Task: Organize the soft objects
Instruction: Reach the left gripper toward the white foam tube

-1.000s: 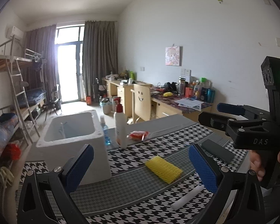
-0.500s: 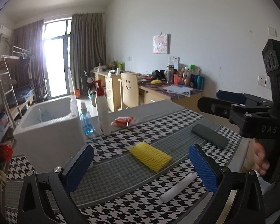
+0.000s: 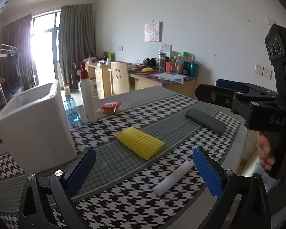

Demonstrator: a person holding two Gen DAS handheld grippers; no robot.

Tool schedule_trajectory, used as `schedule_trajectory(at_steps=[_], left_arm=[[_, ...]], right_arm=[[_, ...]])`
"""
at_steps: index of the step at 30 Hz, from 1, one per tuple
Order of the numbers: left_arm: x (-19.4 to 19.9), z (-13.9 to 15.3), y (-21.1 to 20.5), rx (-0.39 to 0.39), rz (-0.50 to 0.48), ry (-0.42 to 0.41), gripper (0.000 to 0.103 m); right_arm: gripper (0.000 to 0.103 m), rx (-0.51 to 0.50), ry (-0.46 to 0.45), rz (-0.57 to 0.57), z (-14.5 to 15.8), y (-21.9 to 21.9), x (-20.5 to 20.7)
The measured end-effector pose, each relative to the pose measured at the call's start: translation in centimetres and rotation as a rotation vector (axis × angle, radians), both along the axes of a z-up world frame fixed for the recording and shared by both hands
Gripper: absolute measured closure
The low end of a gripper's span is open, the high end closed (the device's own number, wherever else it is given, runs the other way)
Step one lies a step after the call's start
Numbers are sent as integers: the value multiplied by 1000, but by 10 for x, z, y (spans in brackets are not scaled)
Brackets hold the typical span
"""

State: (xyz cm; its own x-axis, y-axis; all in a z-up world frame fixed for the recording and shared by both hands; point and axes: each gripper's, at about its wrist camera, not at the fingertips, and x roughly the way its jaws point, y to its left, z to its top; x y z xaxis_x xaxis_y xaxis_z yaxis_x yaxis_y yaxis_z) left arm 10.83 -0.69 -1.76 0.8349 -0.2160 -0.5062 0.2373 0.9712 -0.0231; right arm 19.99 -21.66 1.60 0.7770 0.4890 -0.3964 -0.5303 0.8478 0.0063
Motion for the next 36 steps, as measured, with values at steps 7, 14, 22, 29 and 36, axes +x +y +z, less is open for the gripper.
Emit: schedule_trajectory(at_steps=[7, 14, 22, 29, 36], left_arm=[[1, -19, -18, 52, -71, 32, 1], [10, -34, -27, 69, -99, 94, 1], [25, -50, -34, 62, -146, 176, 1], [40, -70, -40, 71, -177, 270, 21], [44, -83, -47, 100, -220, 321, 36]], right_arm=[[9, -2, 35, -39, -14, -7, 5], [9, -22, 79, -58, -29, -14, 9], [9, -30, 120, -77, -41, -18, 16], [9, -45, 153, -86, -53, -20, 18], [9, -37, 184, -105, -60, -27, 23]])
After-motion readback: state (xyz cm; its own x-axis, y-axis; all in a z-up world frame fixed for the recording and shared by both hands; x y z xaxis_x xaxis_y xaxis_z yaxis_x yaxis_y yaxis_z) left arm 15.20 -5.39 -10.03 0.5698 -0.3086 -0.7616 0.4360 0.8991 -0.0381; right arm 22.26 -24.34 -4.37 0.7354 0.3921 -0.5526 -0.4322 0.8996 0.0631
